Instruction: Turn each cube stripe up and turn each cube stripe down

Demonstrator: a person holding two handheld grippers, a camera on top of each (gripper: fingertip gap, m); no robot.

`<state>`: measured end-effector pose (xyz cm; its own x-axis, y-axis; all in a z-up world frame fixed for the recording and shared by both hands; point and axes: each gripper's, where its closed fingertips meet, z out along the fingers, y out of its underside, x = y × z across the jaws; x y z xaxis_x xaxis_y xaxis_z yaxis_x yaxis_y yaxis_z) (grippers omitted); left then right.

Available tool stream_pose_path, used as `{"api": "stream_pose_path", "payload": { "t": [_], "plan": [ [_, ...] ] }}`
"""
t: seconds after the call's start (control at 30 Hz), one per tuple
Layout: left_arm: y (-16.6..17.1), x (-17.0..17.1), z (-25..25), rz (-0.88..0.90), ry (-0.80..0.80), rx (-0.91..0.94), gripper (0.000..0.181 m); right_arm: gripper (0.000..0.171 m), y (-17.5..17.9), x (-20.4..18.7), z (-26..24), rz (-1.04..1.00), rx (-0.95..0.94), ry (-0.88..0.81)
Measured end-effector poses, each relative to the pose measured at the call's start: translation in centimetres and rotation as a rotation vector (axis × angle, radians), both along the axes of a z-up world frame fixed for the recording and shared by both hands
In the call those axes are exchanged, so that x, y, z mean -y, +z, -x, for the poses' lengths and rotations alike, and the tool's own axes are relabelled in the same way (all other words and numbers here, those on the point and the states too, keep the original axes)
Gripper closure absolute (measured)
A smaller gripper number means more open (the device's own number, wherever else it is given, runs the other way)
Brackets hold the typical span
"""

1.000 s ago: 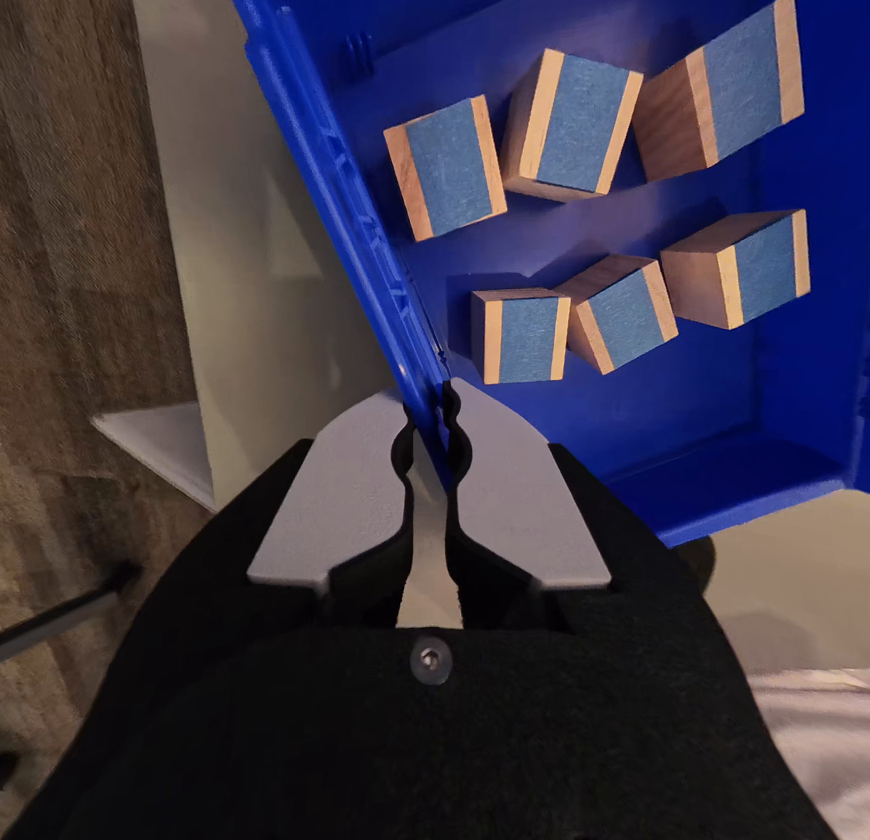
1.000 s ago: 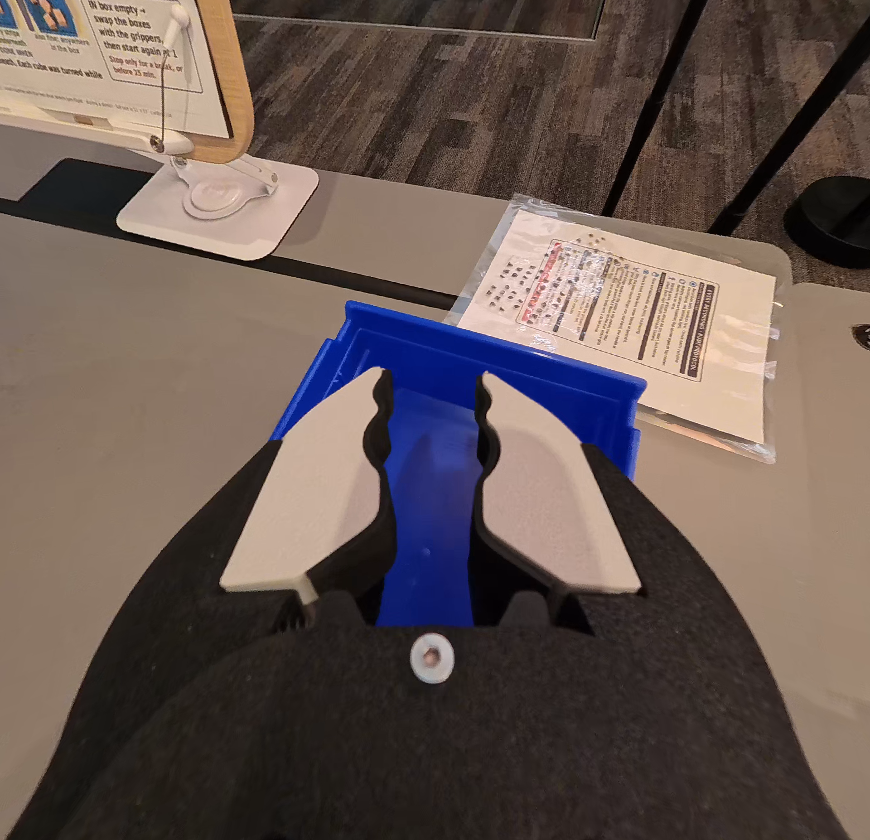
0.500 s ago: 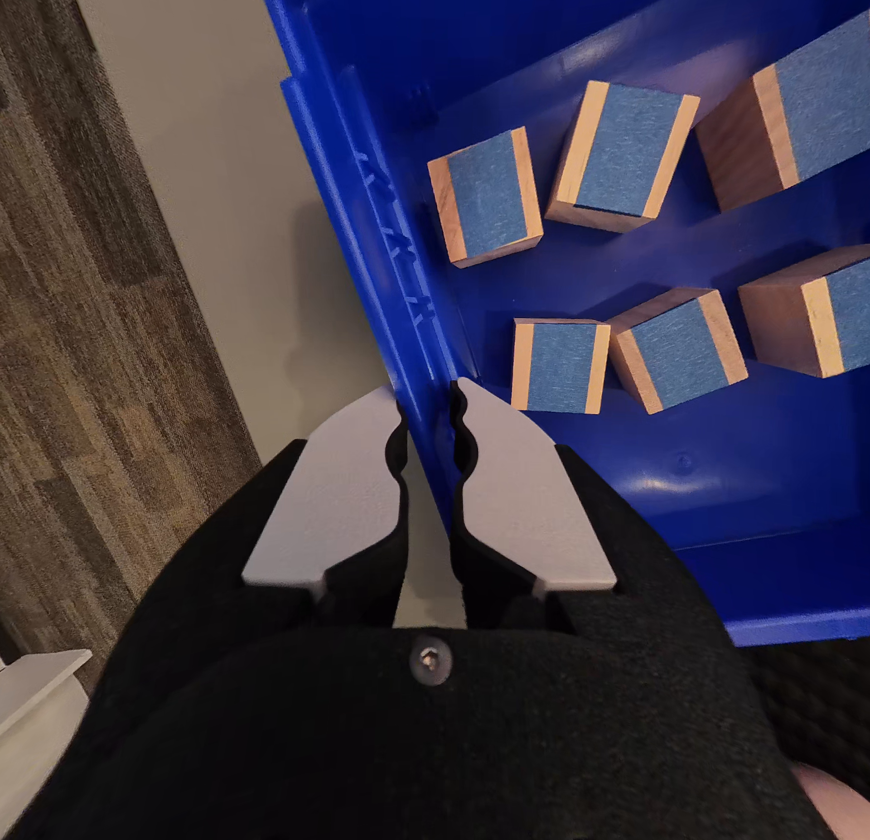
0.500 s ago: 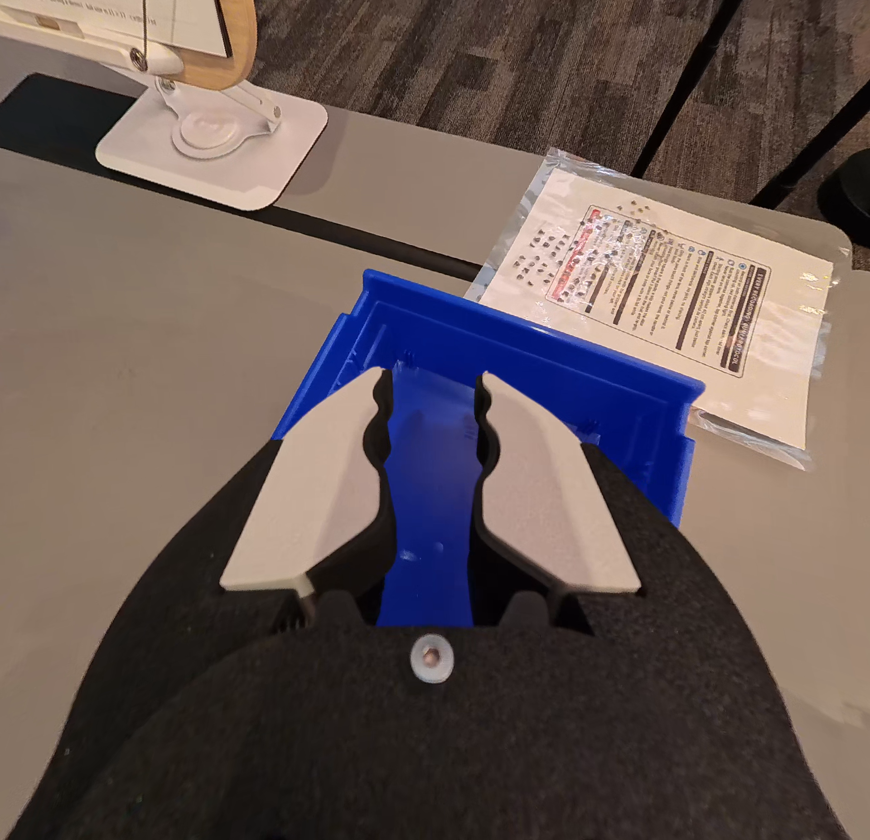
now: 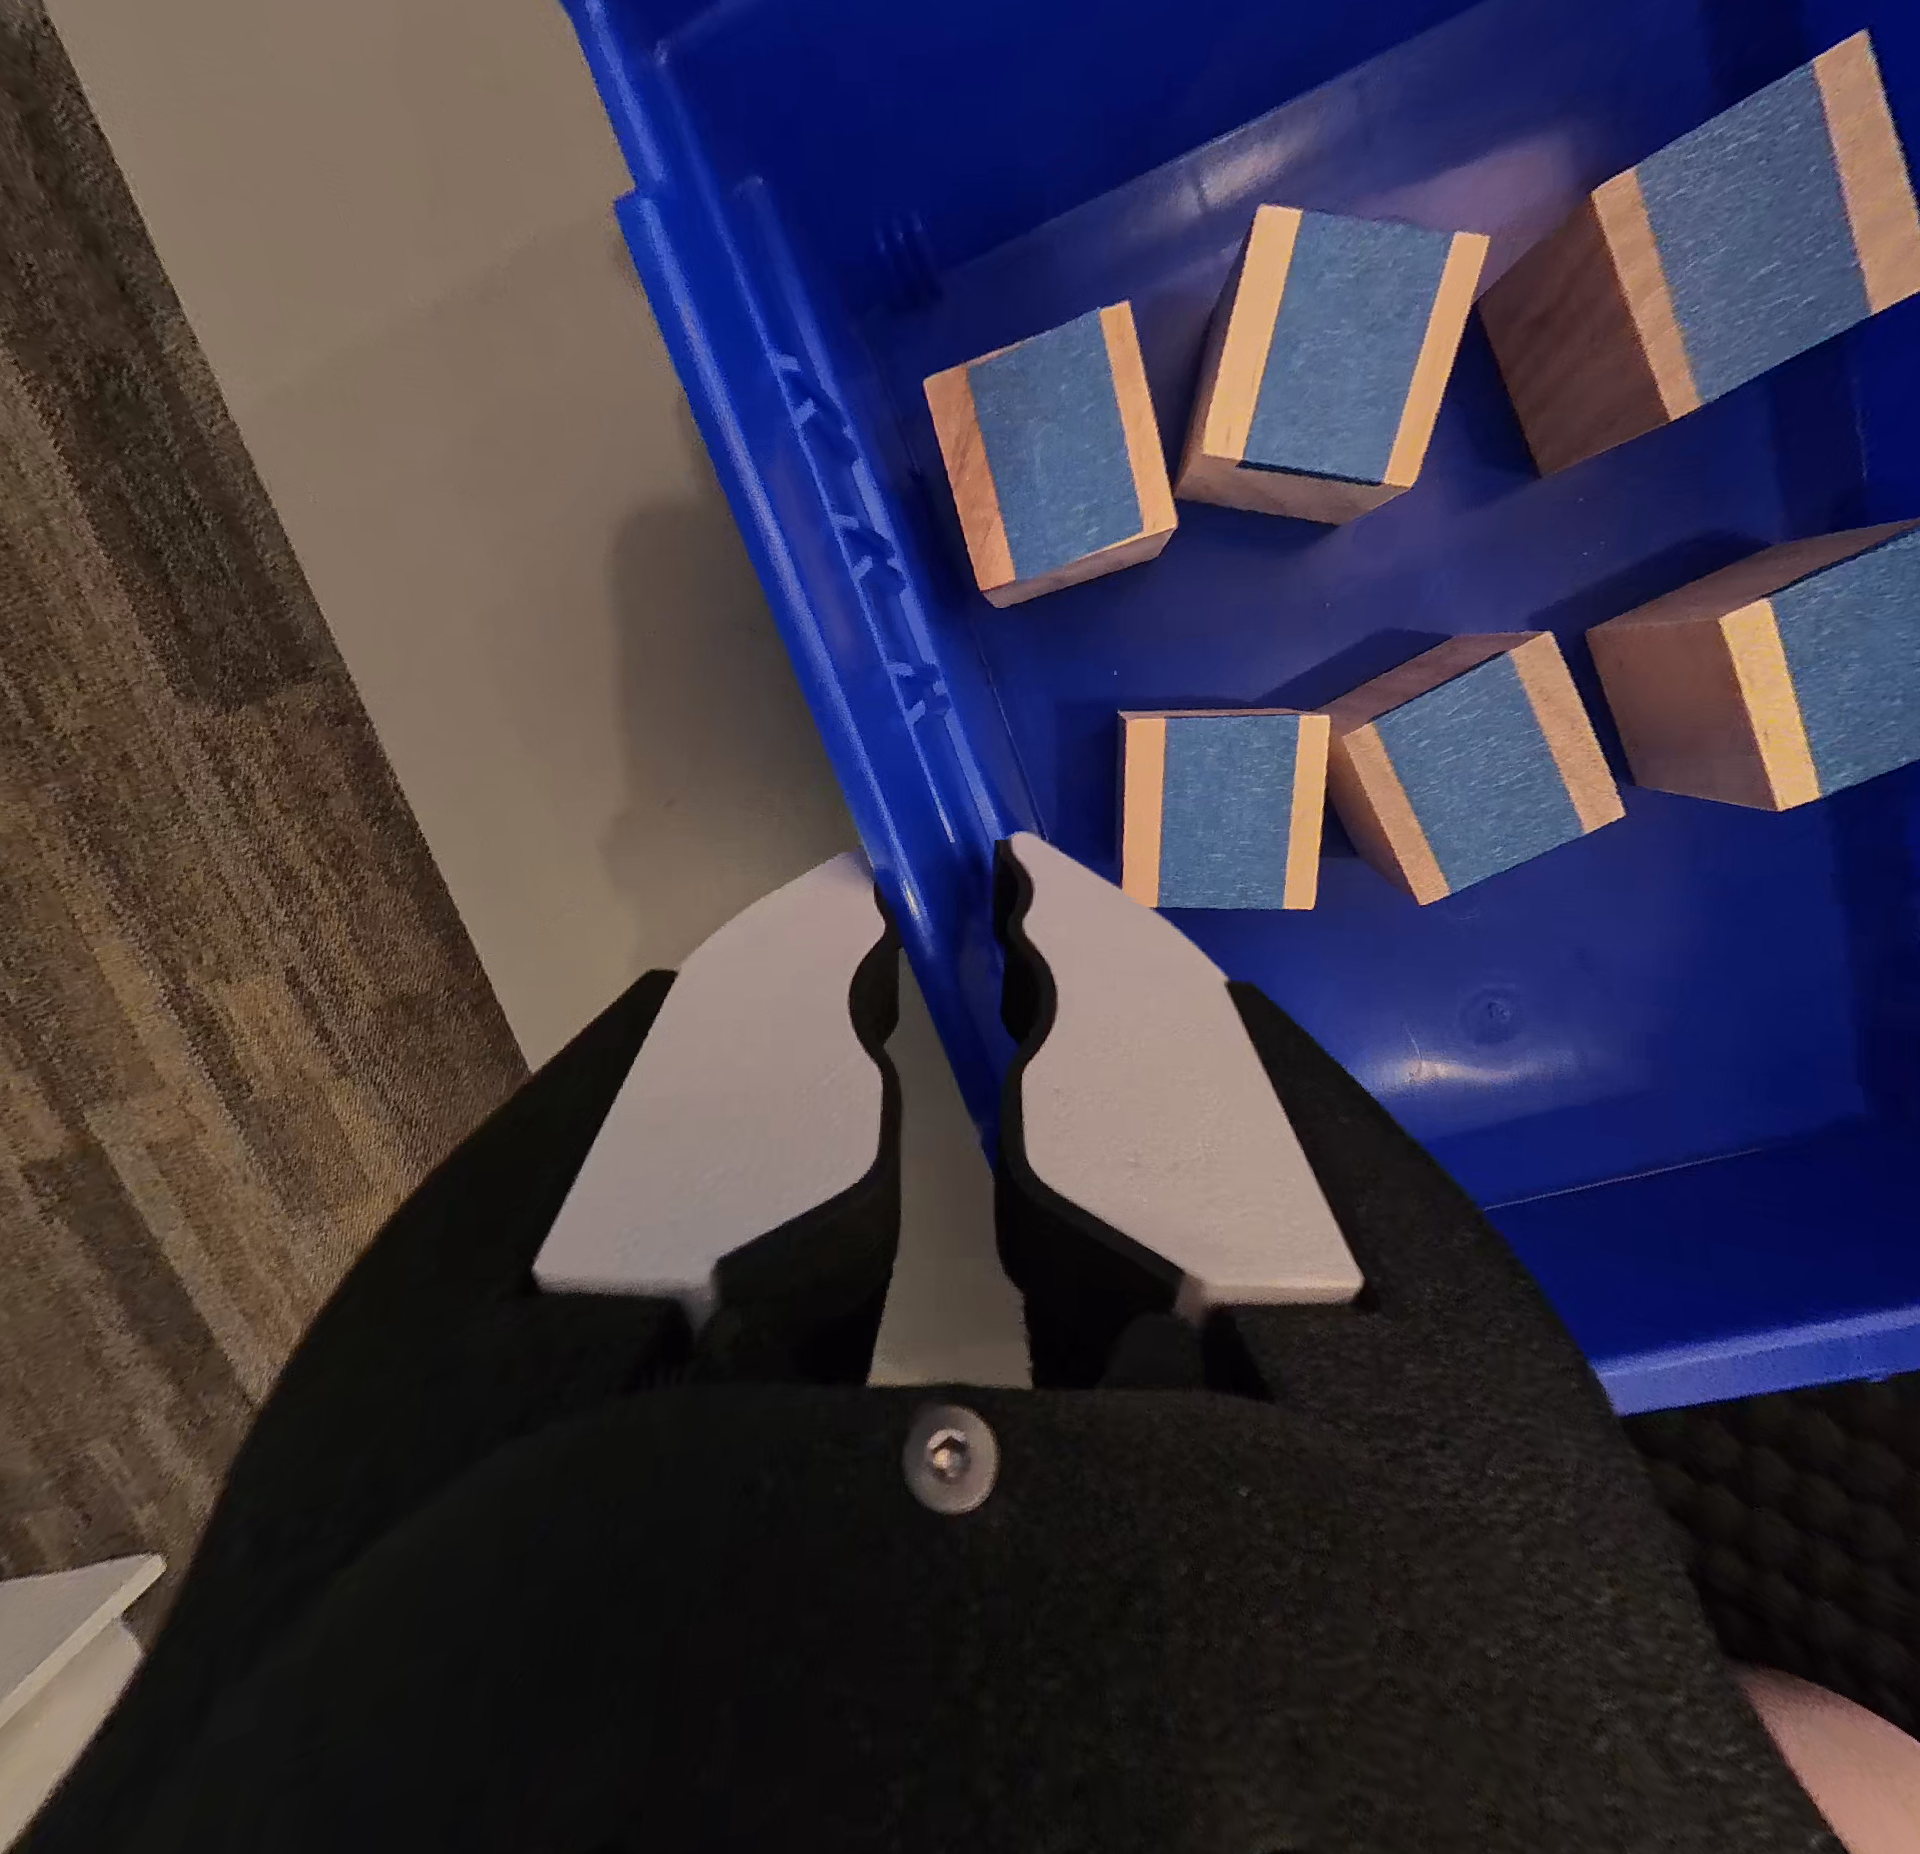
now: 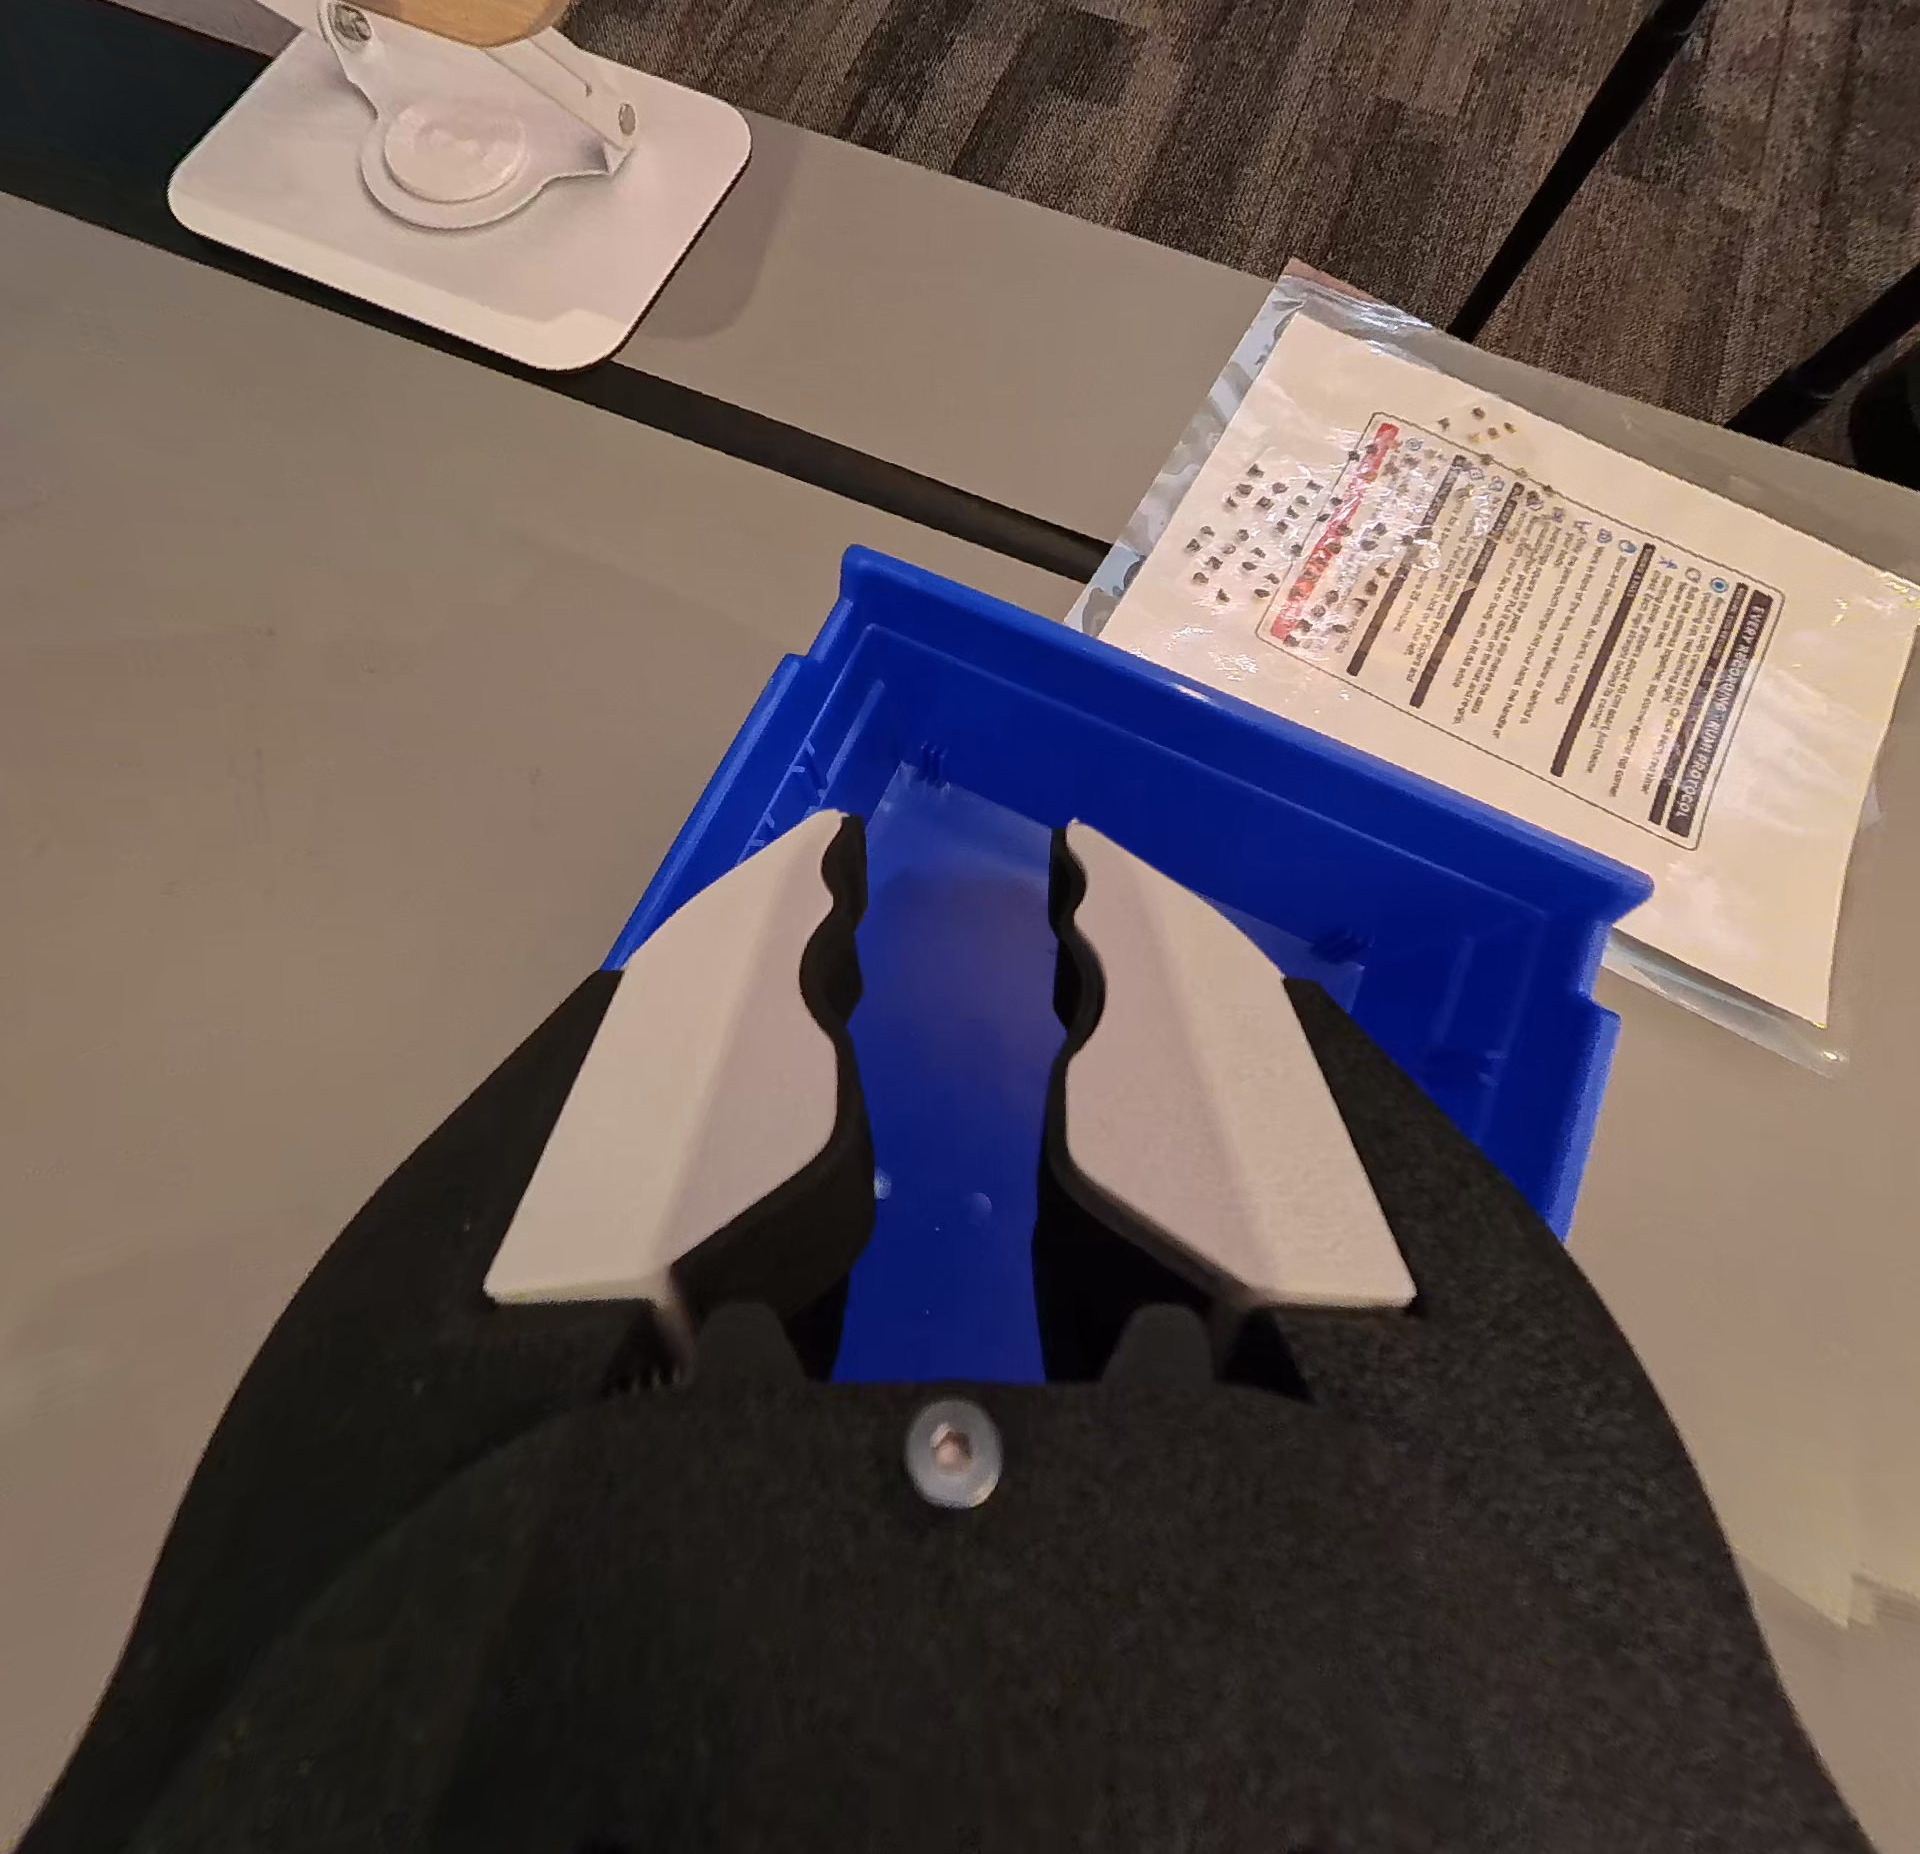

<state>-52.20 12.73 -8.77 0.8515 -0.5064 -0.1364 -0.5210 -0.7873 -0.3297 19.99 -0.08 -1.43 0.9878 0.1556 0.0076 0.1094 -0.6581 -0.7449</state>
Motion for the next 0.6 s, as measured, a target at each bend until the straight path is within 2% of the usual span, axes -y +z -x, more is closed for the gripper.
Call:
{"api": "stream_pose_path", "payload": {
  "t": [0.03,0.13,0.23,0.33,0.4,0.47,0.5,0.53,0.6],
  "plan": [
    [0.0,0.1,-0.1,0.001,-0.003,0.016,0.166,0.137,-0.1,0.0,0.0,0.001,0.001,0.000],
    [0.8,0.3,-0.5,-0.006,0.004,0.096,0.153,0.137,-0.2,-0.1,0.1,0.004,-0.002,0.005],
    [3.3,0.3,0.3,-0.095,0.059,0.116,0.139,0.137,0.0,0.0,0.0,-0.001,-0.002,0.004],
    [7.8,1.1,0.5,-0.248,0.062,0.132,0.138,0.137,0.3,0.1,-0.2,-0.014,-0.004,0.000],
    [12.0,1.8,-0.7,-0.409,0.017,0.175,0.137,0.137,0.7,0.2,-0.3,-0.026,-0.012,0.000],
    [16.6,2.8,-2.7,-0.601,-0.050,0.259,0.141,0.137,0.9,0.3,-0.4,-0.038,-0.020,-0.001],
    [18.4,3.6,-4.0,-0.681,-0.092,0.322,0.153,0.137,1.1,0.4,-0.5,-0.043,-0.025,-0.002],
    [19.9,4.5,-5.3,-0.741,-0.126,0.388,0.167,0.137,1.2,0.4,-0.6,-0.047,-0.030,-0.004],
    [21.6,6.1,-7.5,-0.793,-0.208,0.462,0.172,0.137,1.4,0.6,-0.9,-0.055,-0.037,-0.008]
  ]
}}
